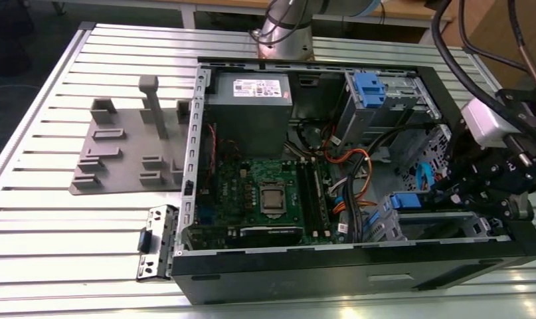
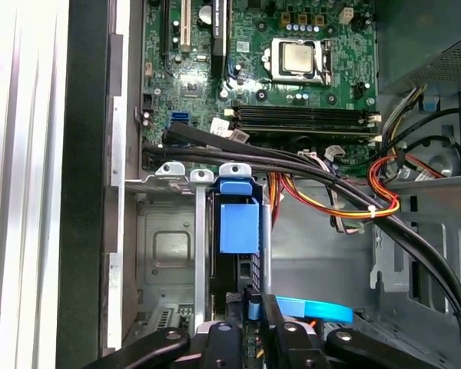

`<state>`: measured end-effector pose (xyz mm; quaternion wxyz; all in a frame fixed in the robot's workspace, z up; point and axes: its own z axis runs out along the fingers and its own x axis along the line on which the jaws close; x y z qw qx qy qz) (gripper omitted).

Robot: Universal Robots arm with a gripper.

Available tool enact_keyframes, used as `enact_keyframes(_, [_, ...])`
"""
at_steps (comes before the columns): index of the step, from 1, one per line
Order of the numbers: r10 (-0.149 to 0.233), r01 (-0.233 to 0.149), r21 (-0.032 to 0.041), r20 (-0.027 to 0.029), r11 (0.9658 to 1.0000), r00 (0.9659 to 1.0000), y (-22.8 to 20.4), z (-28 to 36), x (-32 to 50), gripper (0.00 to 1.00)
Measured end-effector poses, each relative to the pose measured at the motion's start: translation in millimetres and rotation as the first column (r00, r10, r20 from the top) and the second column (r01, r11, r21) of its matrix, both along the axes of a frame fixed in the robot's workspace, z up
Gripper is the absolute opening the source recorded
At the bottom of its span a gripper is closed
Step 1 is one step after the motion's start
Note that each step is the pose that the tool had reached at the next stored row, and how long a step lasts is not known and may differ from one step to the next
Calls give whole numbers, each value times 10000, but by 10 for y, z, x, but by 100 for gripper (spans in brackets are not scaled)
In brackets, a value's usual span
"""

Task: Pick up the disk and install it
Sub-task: 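Insert the second disk wire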

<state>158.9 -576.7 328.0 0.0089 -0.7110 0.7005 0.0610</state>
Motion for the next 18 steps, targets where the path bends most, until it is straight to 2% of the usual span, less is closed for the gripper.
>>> enact_keyframes(2, [0,0,3,0,10000,10000,0,71,0,23])
enact_keyframes(3, [0,0,2,0,10000,10000,0,145,0,23])
enact_keyframes(4, [0,0,2,0,10000,10000,0,166,0,23])
enact_keyframes(10, [0,0,3,0,10000,10000,11,196,0,22])
enact_keyframes(12, [-1,1,2,-1,10000,10000,11,196,0,10])
enact_keyframes(13, [0,0,0,0,10000,10000,11,201,1,10])
enact_keyframes(18, [5,-5,4,0,10000,10000,14,325,1,10])
